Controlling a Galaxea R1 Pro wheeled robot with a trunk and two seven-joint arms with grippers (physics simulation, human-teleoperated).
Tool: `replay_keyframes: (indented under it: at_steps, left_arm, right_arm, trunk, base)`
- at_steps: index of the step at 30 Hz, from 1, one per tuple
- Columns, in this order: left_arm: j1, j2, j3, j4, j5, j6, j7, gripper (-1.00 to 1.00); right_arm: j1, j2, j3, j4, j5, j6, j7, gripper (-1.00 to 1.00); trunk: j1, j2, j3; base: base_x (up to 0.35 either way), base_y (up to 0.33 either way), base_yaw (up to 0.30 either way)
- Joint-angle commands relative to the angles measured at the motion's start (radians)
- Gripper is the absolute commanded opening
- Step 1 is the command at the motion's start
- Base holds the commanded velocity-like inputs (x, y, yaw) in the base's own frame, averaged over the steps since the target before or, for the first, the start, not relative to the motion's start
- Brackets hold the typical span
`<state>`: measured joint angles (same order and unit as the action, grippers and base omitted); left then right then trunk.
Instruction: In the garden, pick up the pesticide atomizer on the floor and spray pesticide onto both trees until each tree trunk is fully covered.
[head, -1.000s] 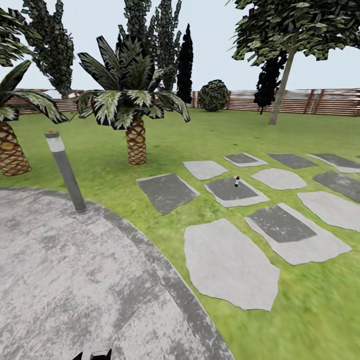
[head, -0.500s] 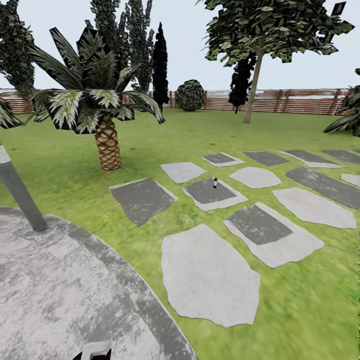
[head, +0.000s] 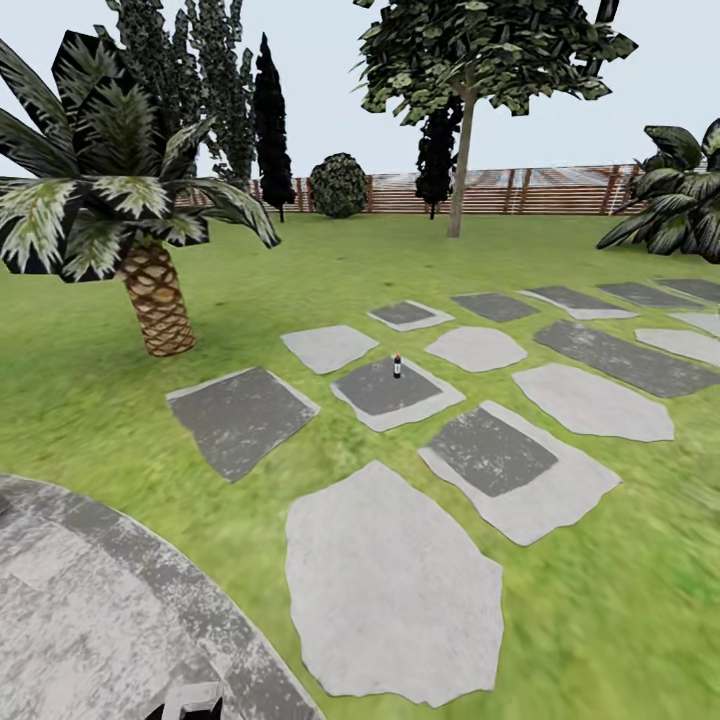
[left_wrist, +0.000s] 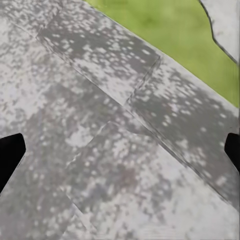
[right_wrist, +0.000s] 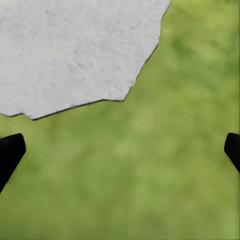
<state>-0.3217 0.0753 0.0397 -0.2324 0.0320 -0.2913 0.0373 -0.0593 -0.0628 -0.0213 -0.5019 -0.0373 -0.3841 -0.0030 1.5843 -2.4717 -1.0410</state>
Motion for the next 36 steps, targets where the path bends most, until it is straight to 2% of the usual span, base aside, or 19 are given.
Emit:
replay_keyframes:
  at_steps: [1,36]
  left_arm:
    - [0.000,0.000,0.002,0.001,0.003,-0.003,0.000,1.00]
    - [0.000,0.000,0.002,0.001,0.003,-0.003,0.000,1.00]
  right_arm:
    - [0.000,0.000,0.001,0.001,-0.003,-0.004,0.000,1.00]
    - [0.000,0.000,0.001,0.003,-0.001,-0.002,0.000,1.00]
  trunk:
    - [0.000,0.000,-0.001]
    - [0.000,0.000,-0.001]
  base:
    - [0.338,0.000,-0.022]
    - [0.338,0.000,-0.001]
